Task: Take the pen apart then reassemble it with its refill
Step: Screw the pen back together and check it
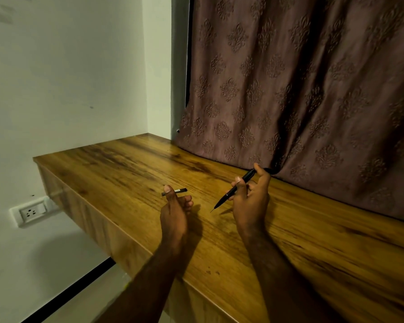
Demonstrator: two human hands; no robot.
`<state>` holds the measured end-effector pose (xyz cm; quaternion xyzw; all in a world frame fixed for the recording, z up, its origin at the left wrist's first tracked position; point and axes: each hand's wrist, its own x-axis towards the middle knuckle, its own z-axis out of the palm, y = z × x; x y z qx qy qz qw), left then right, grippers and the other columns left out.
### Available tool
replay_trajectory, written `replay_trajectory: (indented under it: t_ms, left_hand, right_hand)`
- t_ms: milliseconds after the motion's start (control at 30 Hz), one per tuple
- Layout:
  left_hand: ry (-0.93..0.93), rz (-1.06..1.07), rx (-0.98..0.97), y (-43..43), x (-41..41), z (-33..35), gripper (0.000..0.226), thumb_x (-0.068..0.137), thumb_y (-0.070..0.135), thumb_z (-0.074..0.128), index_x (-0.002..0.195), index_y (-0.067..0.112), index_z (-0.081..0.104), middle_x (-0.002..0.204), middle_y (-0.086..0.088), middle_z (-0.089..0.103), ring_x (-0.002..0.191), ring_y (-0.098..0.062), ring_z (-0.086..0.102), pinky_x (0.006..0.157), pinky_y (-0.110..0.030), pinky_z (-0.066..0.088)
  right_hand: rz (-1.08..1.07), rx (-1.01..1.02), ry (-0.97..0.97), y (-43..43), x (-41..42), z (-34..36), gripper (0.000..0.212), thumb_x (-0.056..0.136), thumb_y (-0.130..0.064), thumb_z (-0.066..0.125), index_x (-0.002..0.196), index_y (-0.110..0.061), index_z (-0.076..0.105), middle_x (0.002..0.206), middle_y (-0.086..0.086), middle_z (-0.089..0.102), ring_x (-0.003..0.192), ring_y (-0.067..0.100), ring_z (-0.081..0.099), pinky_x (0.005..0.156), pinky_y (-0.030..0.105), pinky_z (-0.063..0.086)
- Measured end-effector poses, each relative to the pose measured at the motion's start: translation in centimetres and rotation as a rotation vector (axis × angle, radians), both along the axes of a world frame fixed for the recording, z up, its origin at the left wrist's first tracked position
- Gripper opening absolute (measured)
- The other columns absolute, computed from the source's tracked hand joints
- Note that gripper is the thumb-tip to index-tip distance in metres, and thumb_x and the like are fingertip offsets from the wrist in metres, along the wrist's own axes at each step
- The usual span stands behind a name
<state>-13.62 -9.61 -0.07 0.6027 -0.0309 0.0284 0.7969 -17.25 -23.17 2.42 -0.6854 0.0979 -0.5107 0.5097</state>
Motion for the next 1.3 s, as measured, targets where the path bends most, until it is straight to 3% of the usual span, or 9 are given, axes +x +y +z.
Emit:
replay_trajectory:
  t_ms: [167,300,467,567,633,767,967,1300]
  left_hand:
    - [0.026,-0.065,-0.036,-0.06,0.02,0.09,0.085,0.073,0.075,0.020,0.082,0.006,0.069,0.082,-0.014,0.072,0.080,-0.026,0.068,0.090,-0.042,0.052]
    - [0.023,-0.086,-0.030,-0.07,0.01,0.06,0.088,0.072,0.075,0.019,0.085,0.004,0.069,0.083,-0.015,0.072,0.079,-0.025,0.069,0.090,-0.042,0.052]
    - [0.033,-0.115,0.000,-0.19,0.07,0.00,0.091,0.073,0.075,0.018,0.085,0.002,0.071,0.083,-0.017,0.073,0.081,-0.028,0.069,0.086,-0.040,0.053]
    - [0.024,-0.170,-0.002,-0.21,0.05,0.04,0.093,0.073,0.075,0.018,0.084,-0.001,0.071,0.084,-0.021,0.072,0.080,-0.028,0.068,0.081,-0.036,0.053]
    - [0.028,-0.183,-0.015,-0.19,0.07,0.10,0.092,0.074,0.074,0.019,0.083,-0.001,0.071,0.085,-0.023,0.071,0.080,-0.029,0.067,0.079,-0.035,0.053]
    - [0.028,-0.199,0.001,-0.15,-0.04,0.13,0.094,0.073,0.076,0.019,0.084,-0.002,0.071,0.087,-0.025,0.071,0.084,-0.033,0.068,0.083,-0.039,0.053]
    - [0.020,-0.211,0.029,-0.18,-0.37,0.47,0.095,0.073,0.074,0.018,0.086,-0.003,0.071,0.088,-0.026,0.071,0.083,-0.033,0.068,0.083,-0.039,0.053]
    - [0.003,-0.212,0.056,-0.09,-0.38,0.34,0.092,0.075,0.074,0.017,0.085,0.000,0.072,0.084,-0.020,0.073,0.081,-0.029,0.069,0.078,-0.035,0.053]
  right_hand:
    - [-0.011,-0.052,0.060,0.44,-0.02,-0.12,0.050,0.095,-0.021,0.057,0.137,-0.033,0.033,0.079,-0.002,0.068,0.067,0.015,0.068,0.058,0.046,0.058]
    - [0.008,-0.017,0.034,0.37,0.02,0.07,0.046,0.094,-0.018,0.056,0.133,-0.033,0.035,0.081,0.000,0.069,0.069,0.016,0.069,0.059,0.047,0.059]
    - [0.060,0.142,-0.064,0.51,-0.20,0.43,0.051,0.094,-0.012,0.057,0.138,-0.022,0.032,0.083,0.003,0.069,0.066,0.010,0.069,0.056,0.028,0.058]
    - [0.067,0.248,-0.114,0.46,-0.08,0.38,0.052,0.093,-0.012,0.057,0.136,-0.024,0.031,0.090,0.012,0.069,0.069,0.020,0.071,0.056,0.030,0.058]
    - [0.062,0.271,-0.126,0.44,0.06,0.31,0.053,0.093,-0.011,0.057,0.137,-0.022,0.030,0.090,0.012,0.069,0.066,0.017,0.071,0.057,0.033,0.059]
    - [0.039,0.292,-0.153,0.37,0.06,0.38,0.052,0.094,-0.009,0.057,0.137,-0.018,0.030,0.088,0.011,0.067,0.059,0.007,0.068,0.053,0.026,0.057]
    - [0.003,0.288,-0.144,0.35,0.17,0.31,0.050,0.094,-0.007,0.056,0.135,-0.015,0.030,0.090,0.015,0.067,0.059,0.004,0.068,0.052,0.027,0.057]
    - [0.000,0.282,-0.136,0.55,0.43,0.28,0.047,0.092,-0.008,0.058,0.132,-0.015,0.033,0.098,0.022,0.066,0.072,0.022,0.071,0.052,0.029,0.058]
